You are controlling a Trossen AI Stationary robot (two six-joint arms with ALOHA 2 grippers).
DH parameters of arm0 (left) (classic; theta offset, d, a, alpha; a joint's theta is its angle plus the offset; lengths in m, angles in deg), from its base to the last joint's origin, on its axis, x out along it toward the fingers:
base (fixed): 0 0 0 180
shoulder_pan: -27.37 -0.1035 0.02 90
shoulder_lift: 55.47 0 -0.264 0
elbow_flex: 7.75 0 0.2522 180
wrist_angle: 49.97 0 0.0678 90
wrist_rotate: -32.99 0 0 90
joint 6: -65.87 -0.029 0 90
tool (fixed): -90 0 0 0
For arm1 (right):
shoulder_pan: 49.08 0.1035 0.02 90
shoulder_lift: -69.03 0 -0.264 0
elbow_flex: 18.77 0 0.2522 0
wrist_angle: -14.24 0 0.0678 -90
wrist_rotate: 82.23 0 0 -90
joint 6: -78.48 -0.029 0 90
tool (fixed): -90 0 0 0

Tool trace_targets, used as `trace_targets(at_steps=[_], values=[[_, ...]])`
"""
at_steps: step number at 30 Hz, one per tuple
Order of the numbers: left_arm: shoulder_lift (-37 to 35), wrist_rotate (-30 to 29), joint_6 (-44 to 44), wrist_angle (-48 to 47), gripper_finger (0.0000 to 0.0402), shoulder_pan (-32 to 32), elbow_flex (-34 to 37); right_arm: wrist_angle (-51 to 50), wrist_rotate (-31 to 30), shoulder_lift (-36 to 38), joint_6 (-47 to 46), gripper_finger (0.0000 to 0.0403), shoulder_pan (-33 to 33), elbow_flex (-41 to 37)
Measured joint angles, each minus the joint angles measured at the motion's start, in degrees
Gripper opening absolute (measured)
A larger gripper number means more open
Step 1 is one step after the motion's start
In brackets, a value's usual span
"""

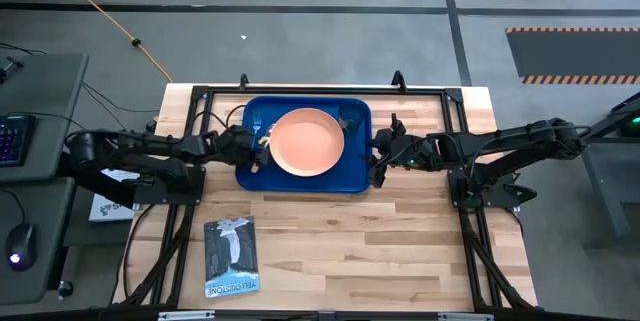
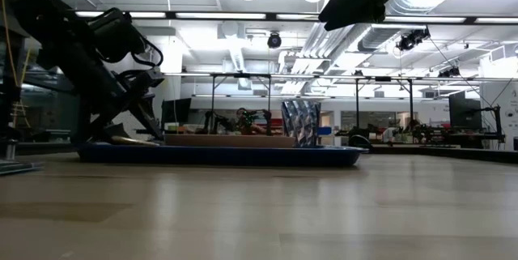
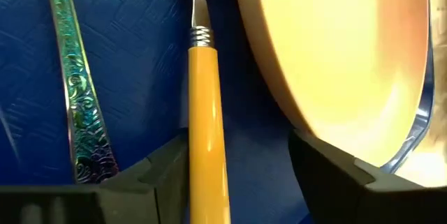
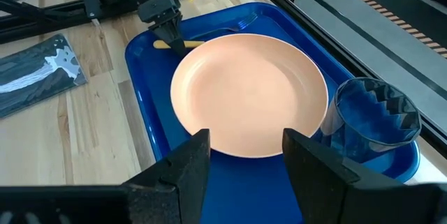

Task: Pick and place plate/cup/fork/spoon on tray
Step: Put the orange spoon on the blue tray

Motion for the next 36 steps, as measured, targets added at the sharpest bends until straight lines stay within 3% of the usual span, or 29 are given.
trace_targets(at_steps=[8,17,24,30,33,36], values=[[-2.59,1.26,0.65,-3.62,0.0223,-1.51,0.09,0.77,-0.01,-0.02,-0.02,0.0172,0.01,-0.02],[-2.88,-1.92,-0.83,-6.83,0.0223,0.02,-1.91,1.33,-0.03,-0.02,0.02,0.0172,0.01,-0.02],[-2.88,-6.89,-8.41,-17.04,0.0223,0.37,-7.78,1.58,0.02,-0.02,-1.26,0.0172,-0.01,-0.02],[-2.94,-7.17,-18.72,-25.88,0.0221,1.15,-12.5,1.53,0.69,-0.02,-1.36,0.0172,0.01,-0.02],[-2.95,-7.4,-23.11,-30.62,0.0202,2.96,-14.22,1.55,0.7,-0.02,-1.36,0.0172,0.0,-0.02],[-2.93,-9.3,-25.87,-33.28,0.0153,5.85,-15.06,1.55,0.71,-0.02,-1.33,0.0172,-0.01,-0.02]])
